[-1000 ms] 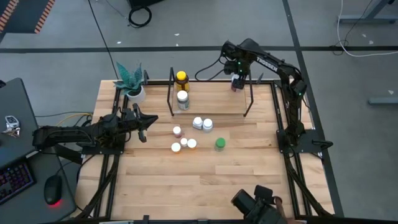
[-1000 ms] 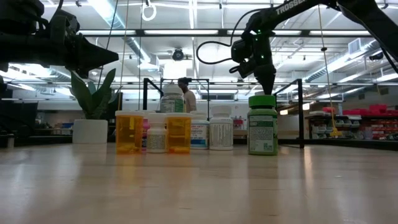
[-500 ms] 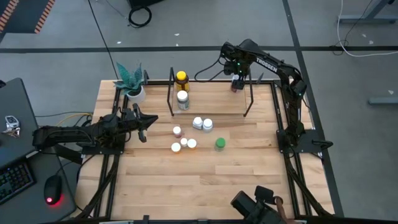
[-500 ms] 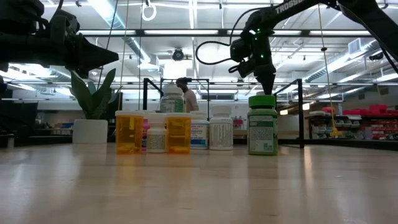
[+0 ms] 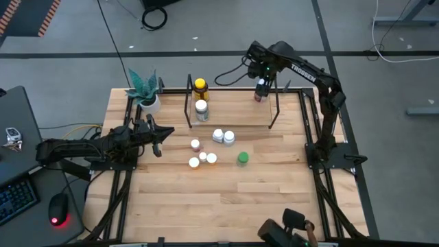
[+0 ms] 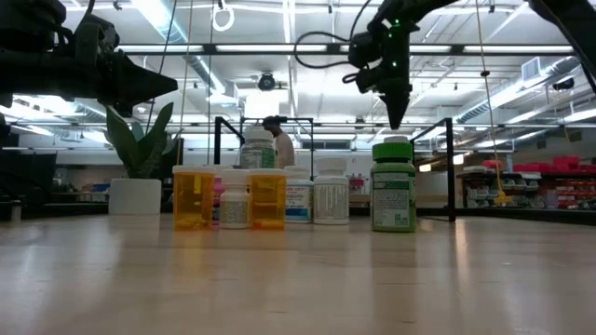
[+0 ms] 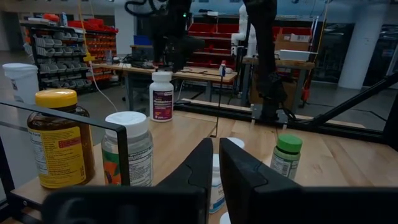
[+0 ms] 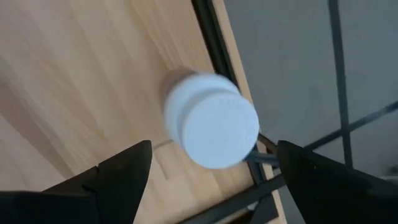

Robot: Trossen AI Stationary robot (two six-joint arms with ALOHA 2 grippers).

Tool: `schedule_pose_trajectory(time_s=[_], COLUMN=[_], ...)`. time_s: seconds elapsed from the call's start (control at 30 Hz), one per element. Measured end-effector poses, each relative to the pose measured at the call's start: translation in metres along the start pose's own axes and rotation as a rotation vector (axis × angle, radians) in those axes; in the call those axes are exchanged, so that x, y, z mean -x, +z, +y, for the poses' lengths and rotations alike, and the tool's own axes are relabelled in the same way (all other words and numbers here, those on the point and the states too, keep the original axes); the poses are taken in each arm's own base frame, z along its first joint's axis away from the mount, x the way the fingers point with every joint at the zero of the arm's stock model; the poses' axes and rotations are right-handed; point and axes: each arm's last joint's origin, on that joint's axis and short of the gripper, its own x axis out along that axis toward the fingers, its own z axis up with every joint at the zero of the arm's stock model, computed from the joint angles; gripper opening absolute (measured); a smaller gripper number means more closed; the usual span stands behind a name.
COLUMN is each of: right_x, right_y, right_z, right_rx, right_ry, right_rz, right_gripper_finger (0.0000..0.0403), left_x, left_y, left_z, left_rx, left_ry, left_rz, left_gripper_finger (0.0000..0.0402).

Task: Pick and place medicine bottles onto shelf by color
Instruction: Put the white yellow medicine bottle on the shelf

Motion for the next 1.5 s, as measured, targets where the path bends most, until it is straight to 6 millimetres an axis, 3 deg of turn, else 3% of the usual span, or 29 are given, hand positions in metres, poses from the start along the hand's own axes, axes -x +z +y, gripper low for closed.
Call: schedule_pose_trajectory(time_s=[0.5, 0.7, 1.3, 1.5], right_x=[0.024, 0.030, 0.046, 0.040], right_y=[0.027, 0.033, 0.048, 0.061], right_z=[0.066, 0.088, 0.139, 0.157], right_rx=[0.095, 0.079, -0.030, -0.015], right_ry=[-0.006, 0.066, 0.159, 0.175], right_rz=[-0.187, -0.246, -0.404, -0.522], right_gripper_finger=[0.0353, 0.0352, 0.0352, 0.0352], left_x=[0.000, 0.000, 0.000, 0.000], left_y=[0.000, 0.000, 0.000, 0.000], left_z=[0.000, 0.000, 0.000, 0.000], left_rx=[0.000, 0.000, 0.000, 0.000], left_ry=[0.000, 0.001, 0.001, 0.000], left_rz=[0.000, 0.000, -0.001, 0.000], left_gripper_finger=[0.0030, 0.0039, 0.0039, 0.0036])
